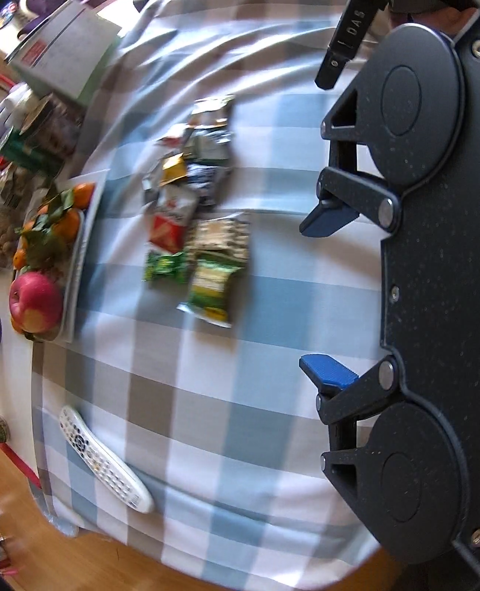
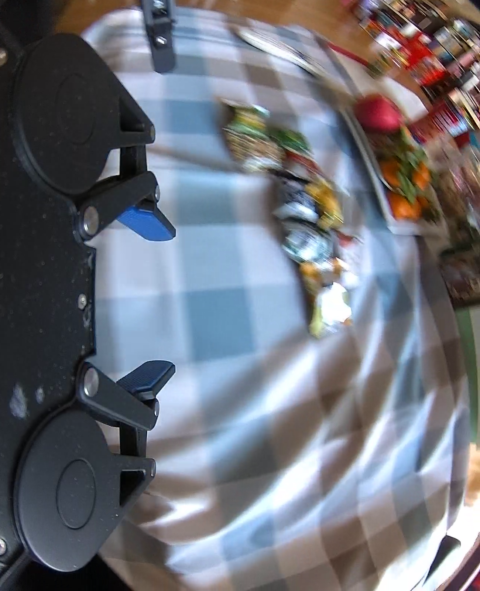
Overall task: Organize snacks
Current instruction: 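Move both tools forward over the tray toward the snack pile, then grasp the silver-yellow wrapper with the right tool while the left tool grasps the green packet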
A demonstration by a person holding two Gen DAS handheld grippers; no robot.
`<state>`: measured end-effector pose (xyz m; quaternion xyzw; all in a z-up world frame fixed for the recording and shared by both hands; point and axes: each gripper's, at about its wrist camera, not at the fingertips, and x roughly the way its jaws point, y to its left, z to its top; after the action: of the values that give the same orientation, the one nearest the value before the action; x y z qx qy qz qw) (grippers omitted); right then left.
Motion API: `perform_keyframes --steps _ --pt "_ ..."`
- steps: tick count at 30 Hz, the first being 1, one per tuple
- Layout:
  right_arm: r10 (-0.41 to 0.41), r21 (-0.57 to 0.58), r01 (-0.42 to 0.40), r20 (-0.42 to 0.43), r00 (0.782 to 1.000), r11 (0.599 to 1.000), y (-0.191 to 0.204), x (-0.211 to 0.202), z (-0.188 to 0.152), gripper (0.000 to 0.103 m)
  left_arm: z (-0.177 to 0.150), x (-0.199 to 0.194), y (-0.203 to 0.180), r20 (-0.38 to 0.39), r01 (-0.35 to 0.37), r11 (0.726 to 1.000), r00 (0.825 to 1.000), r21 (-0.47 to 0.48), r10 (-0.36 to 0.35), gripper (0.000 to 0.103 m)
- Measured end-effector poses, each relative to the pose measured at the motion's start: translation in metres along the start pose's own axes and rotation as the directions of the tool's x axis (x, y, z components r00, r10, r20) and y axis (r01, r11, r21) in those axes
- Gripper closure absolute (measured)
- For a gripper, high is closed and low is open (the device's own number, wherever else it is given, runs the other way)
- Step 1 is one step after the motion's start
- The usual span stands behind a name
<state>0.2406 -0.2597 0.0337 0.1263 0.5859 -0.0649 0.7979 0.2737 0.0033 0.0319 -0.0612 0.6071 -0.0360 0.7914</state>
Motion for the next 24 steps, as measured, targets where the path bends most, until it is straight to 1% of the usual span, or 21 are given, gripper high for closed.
perform_keyframes --steps 3,7,10,13,16,21,24 --pt "-0.025 0.066 0.023 0.024 0.999 0.998 -0.005 0.014 0.029 0.029 0.023 0.011 0.000 0.007 0.007 1.000 1.000 -0.023 -0.007 0.033" --pt "-0.055 0.147 0.047 0.055 0.997 0.988 -0.009 0.033 0.065 0.029 0.046 0.021 0.001 0.045 -0.012 0.998 0.999 -0.061 0.015 0.033" --pt "-0.067 0.217 0.052 0.061 0.996 0.975 -0.013 0.046 0.084 0.029 0.057 0.031 0.002 0.064 -0.034 0.996 0.997 -0.082 0.039 0.033" --pt "-0.073 0.303 0.046 0.077 0.994 0.952 -0.021 0.061 0.100 0.031 0.066 0.045 0.005 0.032 -0.034 0.993 0.999 -0.117 0.038 0.033" --pt "-0.090 0.345 0.047 0.107 0.990 0.937 -0.021 0.073 0.111 0.031 0.071 0.053 0.010 0.010 -0.032 0.987 0.999 -0.155 0.034 0.033" --pt "-0.096 0.371 0.034 0.148 0.984 0.928 -0.012 0.092 0.122 0.031 0.072 0.063 0.016 -0.038 -0.051 0.978 0.998 -0.200 0.045 0.033" --pt "-0.113 0.344 0.051 0.164 0.980 0.938 -0.005 0.102 0.126 0.031 0.071 0.067 0.017 -0.059 -0.040 0.977 0.998 -0.209 0.028 0.033"
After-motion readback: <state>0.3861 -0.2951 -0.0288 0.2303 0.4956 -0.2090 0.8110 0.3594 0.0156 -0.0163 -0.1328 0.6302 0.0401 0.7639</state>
